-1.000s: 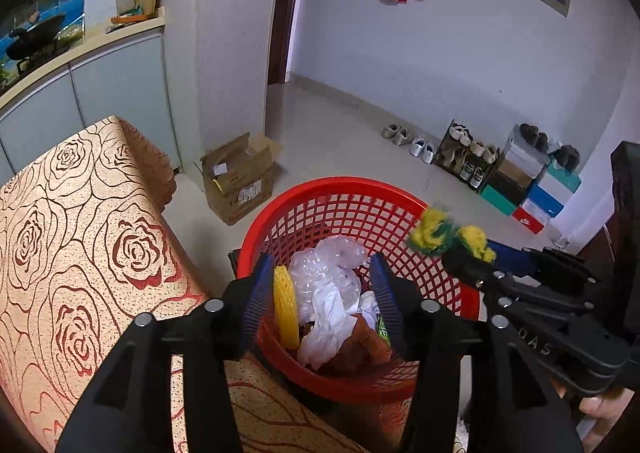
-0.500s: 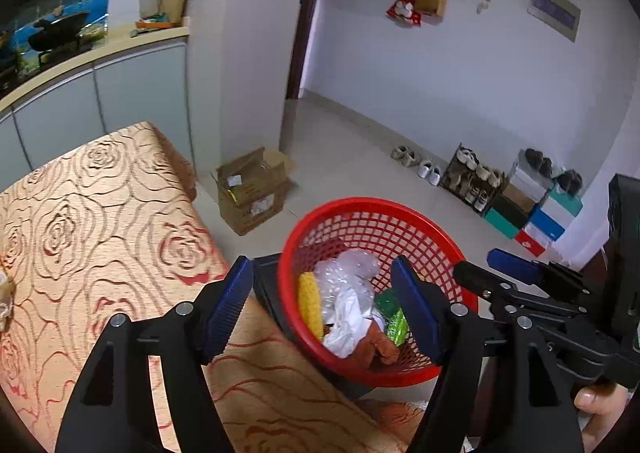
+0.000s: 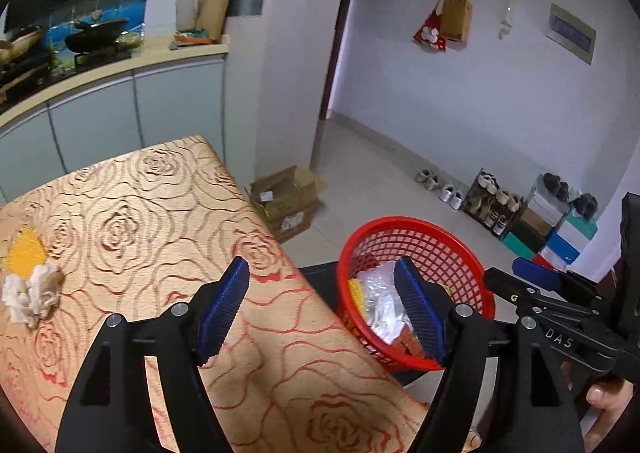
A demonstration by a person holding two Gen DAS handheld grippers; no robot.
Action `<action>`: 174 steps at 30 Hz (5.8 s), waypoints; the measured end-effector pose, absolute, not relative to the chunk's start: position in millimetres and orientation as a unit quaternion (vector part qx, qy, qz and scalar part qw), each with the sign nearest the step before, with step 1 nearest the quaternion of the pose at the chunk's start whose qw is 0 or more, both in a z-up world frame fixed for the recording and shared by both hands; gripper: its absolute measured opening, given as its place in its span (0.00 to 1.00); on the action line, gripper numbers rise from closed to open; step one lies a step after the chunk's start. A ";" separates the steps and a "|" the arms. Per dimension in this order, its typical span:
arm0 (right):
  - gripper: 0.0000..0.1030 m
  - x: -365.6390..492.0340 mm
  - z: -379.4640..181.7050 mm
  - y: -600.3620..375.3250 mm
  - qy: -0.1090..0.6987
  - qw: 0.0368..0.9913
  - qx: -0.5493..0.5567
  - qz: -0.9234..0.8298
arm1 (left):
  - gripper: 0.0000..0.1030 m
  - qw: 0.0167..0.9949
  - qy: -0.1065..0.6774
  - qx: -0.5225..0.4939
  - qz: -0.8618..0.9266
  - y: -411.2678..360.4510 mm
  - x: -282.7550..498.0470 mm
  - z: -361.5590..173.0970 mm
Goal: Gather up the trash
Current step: 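Move both open tools back over the remaining trash on the table, then grasp the white mesh cloth with the left tool while the right tool grasps the yellow foam net, then carry both items to the red basket and open both tools to drop them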
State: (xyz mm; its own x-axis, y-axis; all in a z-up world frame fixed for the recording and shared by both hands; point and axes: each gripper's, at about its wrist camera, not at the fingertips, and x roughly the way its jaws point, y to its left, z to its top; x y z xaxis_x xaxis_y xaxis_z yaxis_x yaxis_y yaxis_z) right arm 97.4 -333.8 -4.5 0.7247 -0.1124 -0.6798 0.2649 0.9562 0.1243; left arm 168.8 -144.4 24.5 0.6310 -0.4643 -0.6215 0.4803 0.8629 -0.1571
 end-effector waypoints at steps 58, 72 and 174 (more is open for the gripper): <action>0.61 182.8 5.4 -169.6 0.383 0.922 0.025 0.050 | 0.41 0.920 0.393 -0.005 -0.008 84.3 252.6 -34.1; 0.61 184.5 5.8 -146.1 0.384 0.920 0.020 0.074 | 0.15 0.930 0.368 -0.007 0.001 109.1 224.8 -12.7; 0.13 268.4 21.4 79.5 0.358 0.906 -0.046 0.221 | 0.15 0.947 0.258 -0.096 0.165 237.6 157.9 25.7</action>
